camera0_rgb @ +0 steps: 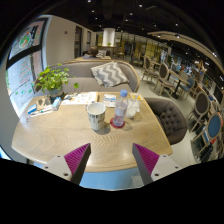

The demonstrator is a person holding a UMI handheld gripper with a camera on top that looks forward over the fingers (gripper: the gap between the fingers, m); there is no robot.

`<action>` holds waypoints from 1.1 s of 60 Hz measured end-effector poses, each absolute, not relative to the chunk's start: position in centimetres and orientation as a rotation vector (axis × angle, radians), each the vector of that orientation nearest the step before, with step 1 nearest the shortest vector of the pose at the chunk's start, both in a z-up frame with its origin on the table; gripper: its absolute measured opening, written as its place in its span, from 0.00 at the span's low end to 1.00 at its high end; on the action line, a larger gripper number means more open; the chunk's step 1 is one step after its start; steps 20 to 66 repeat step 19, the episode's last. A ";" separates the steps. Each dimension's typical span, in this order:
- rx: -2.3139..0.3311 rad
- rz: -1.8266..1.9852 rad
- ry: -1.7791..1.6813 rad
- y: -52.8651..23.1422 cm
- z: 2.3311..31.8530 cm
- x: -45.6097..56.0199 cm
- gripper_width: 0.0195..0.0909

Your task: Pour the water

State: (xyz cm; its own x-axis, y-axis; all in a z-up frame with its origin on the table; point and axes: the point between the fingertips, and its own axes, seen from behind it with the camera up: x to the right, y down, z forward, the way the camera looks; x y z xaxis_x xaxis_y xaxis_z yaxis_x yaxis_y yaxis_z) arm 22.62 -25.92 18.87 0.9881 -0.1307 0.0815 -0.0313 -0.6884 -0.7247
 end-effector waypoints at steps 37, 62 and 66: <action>-2.310 -0.157 0.088 -25.8 20.1 22.0 0.93; -2.310 -0.157 0.088 -25.8 20.1 22.0 0.93; -2.310 -0.157 0.088 -25.8 20.1 22.0 0.93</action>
